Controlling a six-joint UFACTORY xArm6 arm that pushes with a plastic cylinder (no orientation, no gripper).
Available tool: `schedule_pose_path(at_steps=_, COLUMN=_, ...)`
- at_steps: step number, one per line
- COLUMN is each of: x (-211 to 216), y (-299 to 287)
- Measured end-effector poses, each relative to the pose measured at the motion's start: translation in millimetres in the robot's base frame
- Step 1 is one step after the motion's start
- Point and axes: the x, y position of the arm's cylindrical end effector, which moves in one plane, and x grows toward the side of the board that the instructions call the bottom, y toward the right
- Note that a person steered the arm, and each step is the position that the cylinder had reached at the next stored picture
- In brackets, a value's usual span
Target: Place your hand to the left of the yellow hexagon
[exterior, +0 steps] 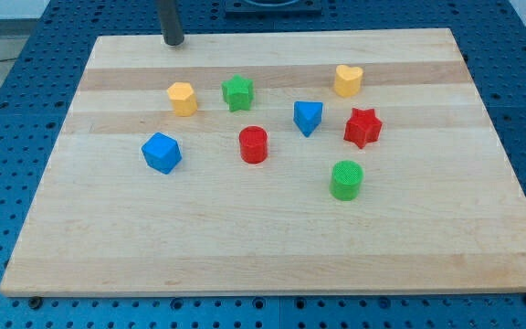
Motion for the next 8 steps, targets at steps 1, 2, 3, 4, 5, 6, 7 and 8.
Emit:
schedule_pose_path(at_steps=1, x=0, y=0)
schedule_pose_path(at_steps=2, x=0, y=1)
schedule_pose_path(at_steps=3, x=2, y=1)
schedule_pose_path(at_steps=4, x=23, y=1)
schedule_pose_path(at_steps=5, x=48, y=0)
schedule_pose_path(at_steps=6, x=67, y=-8)
schedule_pose_path(at_steps=7, x=81, y=-21)
schedule_pose_path(at_steps=8, x=102, y=-24)
